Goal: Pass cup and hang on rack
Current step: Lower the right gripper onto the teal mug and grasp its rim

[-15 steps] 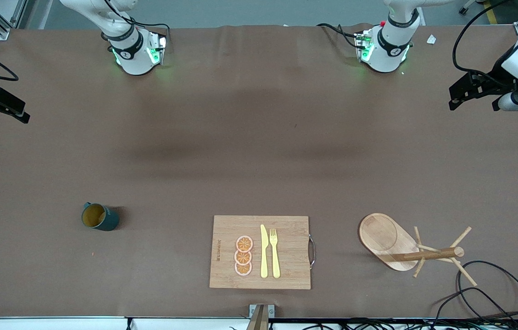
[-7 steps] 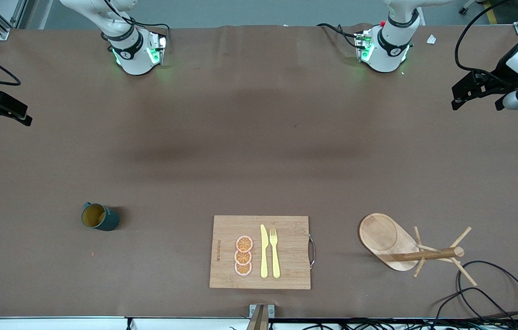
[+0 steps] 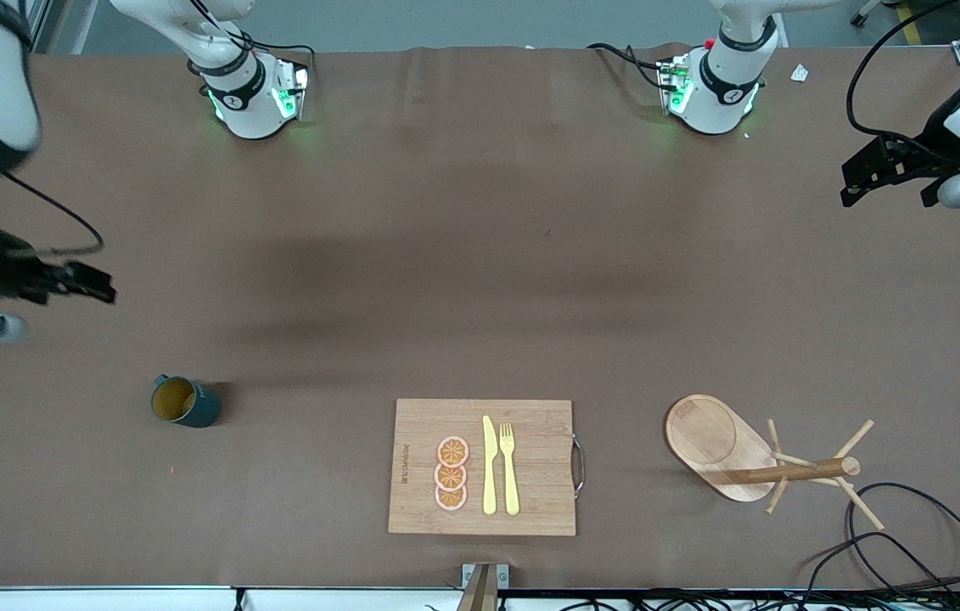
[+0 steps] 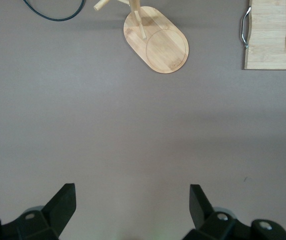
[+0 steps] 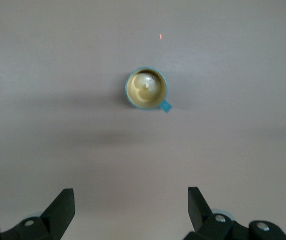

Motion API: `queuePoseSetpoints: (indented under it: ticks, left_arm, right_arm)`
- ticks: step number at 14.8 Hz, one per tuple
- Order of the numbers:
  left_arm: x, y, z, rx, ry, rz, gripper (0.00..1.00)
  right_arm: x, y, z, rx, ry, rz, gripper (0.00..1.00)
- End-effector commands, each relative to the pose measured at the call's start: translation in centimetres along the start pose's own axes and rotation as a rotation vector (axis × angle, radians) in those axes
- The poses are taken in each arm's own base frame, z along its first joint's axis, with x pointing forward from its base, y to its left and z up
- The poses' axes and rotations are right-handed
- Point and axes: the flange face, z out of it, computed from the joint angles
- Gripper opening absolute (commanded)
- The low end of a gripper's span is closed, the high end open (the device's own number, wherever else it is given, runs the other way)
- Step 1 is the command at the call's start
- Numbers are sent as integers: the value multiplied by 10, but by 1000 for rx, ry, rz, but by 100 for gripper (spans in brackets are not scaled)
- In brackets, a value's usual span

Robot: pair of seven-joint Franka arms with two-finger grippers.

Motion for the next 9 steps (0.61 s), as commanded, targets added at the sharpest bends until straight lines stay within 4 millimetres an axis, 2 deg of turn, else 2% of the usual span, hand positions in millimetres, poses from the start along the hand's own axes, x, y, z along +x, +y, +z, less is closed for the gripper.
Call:
queuePoseSetpoints:
  ticks: [1, 3, 5, 7, 9]
  left_arm:
    - [2, 1, -2, -18, -4, -4, 100]
    - [1, 2, -3, -19, -2, -4, 100]
    - [1, 0, -3, -15, 0, 0, 100]
    - [0, 0, -5, -14, 3, 2, 100]
    - [0, -1, -5, -13, 3, 2, 100]
  right_arm:
    - [40, -7, 75, 9, -5, -23, 100]
    - [56, -22, 115, -1, -1, -39, 100]
    - [66, -26, 153, 4, -5, -38, 100]
    - [76, -31, 180, -7, 27, -51, 100]
    - [83, -25, 202, -10, 48, -49, 100]
